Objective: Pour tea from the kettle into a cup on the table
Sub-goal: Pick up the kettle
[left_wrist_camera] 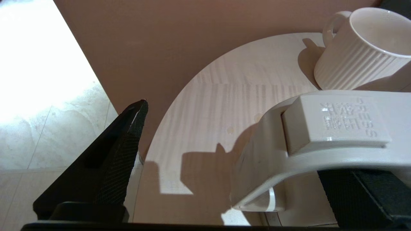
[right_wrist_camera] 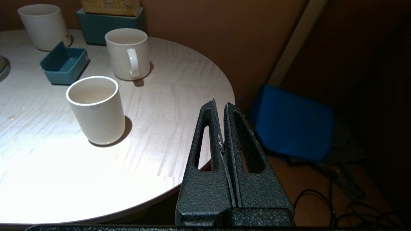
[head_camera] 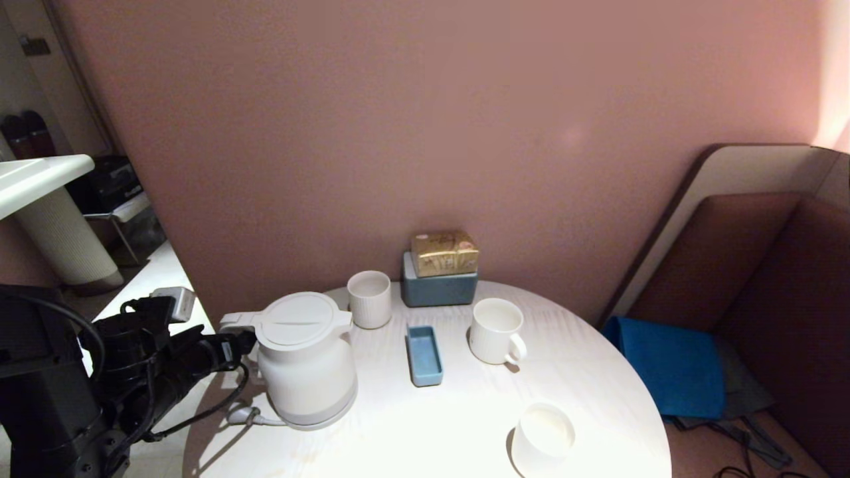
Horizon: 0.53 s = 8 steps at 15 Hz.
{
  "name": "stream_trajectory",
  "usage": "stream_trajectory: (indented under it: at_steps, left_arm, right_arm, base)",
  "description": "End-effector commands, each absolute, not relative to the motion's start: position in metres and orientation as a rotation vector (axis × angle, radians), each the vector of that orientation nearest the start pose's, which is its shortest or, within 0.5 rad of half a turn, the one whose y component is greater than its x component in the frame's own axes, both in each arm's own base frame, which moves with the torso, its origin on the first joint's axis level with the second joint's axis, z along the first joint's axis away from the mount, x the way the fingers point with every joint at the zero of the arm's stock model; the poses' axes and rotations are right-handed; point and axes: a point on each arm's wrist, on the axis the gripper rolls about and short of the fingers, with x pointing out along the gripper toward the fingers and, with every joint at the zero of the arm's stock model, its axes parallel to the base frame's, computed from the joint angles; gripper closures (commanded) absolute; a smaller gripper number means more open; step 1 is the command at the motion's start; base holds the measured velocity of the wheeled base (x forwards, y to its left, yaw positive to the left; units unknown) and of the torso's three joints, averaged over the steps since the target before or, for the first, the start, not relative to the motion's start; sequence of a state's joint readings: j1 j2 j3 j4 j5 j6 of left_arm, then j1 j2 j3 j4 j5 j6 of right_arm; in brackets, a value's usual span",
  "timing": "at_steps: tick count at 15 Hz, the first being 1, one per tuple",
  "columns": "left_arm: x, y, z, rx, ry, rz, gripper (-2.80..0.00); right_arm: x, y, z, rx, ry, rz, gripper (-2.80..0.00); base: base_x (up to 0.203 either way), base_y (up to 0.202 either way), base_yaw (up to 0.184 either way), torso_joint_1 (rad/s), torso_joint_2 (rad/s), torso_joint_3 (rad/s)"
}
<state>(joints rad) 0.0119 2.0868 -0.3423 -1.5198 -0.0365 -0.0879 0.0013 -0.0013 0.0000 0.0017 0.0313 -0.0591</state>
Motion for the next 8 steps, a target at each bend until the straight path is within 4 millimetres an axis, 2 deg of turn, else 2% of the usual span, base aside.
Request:
stream_trajectory:
  at_steps: [1, 8]
  left_arm:
    - [0.2932, 0.0028, 0.0609, -0.093, 0.164, -0.017, -2.8]
    - [0.2934, 0.0028, 0.0599, -0.097, 0.168, -0.017, -2.8]
  right_arm:
    - [-0.0228, 0.0007, 0.0753, -0.06, 0.001, 0.034, 0.0]
    - [-0.0228, 0.0007, 0.0753, -0.06, 0.001, 0.034, 0.0]
  base:
    - [0.0, 0.0, 0.0, 0.0, 0.0, 0.0]
    - [0.0, 0.0, 0.0, 0.0, 0.0, 0.0]
